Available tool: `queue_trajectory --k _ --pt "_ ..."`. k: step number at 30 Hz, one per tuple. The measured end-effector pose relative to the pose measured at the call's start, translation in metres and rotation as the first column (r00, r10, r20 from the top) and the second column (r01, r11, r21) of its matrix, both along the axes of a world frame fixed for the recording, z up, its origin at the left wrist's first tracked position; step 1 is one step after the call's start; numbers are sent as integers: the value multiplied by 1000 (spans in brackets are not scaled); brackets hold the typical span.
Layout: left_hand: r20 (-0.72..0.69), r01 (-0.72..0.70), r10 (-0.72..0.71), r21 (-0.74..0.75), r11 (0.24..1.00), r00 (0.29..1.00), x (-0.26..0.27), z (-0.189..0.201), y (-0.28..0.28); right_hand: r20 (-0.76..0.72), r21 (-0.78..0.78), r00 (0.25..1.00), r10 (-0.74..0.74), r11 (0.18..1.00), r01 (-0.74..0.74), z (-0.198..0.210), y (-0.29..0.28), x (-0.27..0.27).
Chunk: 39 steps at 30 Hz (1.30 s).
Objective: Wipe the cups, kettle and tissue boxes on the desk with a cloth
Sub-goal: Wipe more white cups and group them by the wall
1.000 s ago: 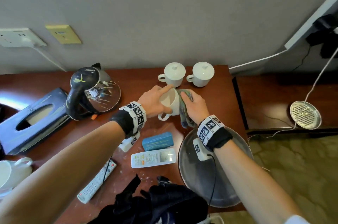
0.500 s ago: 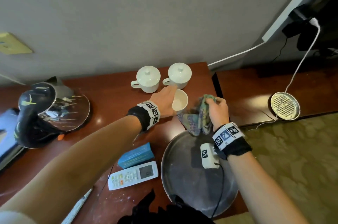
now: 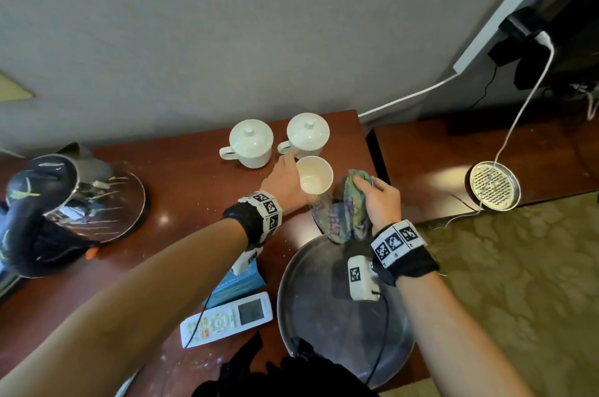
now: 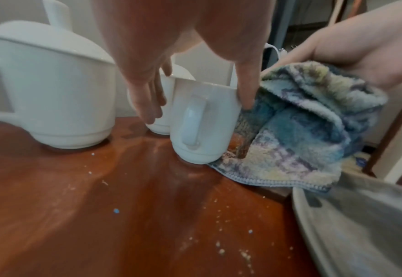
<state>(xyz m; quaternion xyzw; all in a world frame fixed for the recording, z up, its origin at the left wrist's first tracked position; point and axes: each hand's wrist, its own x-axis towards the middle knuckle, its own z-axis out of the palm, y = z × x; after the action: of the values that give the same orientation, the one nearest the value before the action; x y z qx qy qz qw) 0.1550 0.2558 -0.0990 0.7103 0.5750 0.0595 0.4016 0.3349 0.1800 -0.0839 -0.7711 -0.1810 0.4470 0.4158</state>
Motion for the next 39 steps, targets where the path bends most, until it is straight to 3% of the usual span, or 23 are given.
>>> queue_trajectory --k 3,11,18,27,33,39 --pt "-22 -44 43 -54 998 999 2 -1 -1 -62 39 998 -15 999 18 0 -1 0" --pt "124 -59 75 -131 990 989 0 -3 1 -54 35 999 7 999 -5 0 -5 1" --pt "159 -37 53 -102 994 986 -21 5 -8 89 126 994 60 990 -71 12 -12 -6" --pt "15 -81 80 103 991 997 -98 36 -50 310 266 930 199 920 -286 46 -22 -68" --pt "7 -149 150 154 977 989 -162 55 -86 389 288 910 145 919 -269 70 -37 -107" --pt "37 -218 215 209 953 976 -216 78 -118 428 304 873 234 872 -383 88 -43 -161"
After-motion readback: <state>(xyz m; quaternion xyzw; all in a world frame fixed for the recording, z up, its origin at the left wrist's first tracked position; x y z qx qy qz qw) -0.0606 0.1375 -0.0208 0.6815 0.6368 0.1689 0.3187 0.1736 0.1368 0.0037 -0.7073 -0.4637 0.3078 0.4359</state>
